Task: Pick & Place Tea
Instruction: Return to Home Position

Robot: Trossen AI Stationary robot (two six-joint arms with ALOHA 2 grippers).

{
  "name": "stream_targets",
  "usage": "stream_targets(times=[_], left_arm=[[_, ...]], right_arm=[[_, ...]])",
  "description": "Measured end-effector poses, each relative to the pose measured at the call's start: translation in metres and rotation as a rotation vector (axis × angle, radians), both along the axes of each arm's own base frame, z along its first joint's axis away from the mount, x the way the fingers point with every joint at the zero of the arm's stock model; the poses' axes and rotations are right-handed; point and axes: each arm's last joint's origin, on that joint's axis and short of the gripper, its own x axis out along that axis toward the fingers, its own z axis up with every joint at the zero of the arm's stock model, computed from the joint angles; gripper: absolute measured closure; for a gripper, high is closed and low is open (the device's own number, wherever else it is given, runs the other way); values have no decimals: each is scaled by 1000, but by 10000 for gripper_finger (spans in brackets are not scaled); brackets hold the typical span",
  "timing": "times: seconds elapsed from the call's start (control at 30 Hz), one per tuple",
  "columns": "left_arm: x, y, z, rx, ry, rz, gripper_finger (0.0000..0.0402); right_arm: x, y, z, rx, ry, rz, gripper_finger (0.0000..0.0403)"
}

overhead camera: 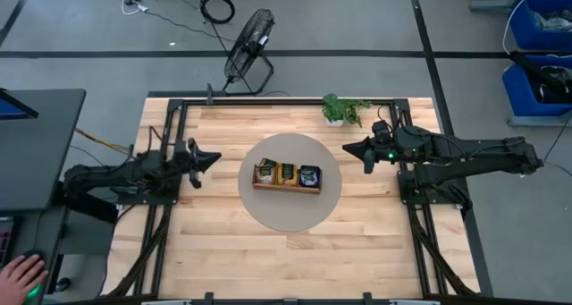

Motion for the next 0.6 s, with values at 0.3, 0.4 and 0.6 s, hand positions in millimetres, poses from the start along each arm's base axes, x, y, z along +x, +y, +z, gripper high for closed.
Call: stream_targets(times=[0.3, 0.4, 0.6], left_arm=[[5, -1, -10, 49, 134, -40, 400], [7, -1, -13, 50, 169, -48, 400], [9, -1, -15, 49, 195, -50, 392]], right_arm=[[-1, 0, -2, -13, 30, 6, 403], [-3, 0, -6, -25, 79, 10, 403], [-21, 3, -5, -61, 99, -2, 403]])
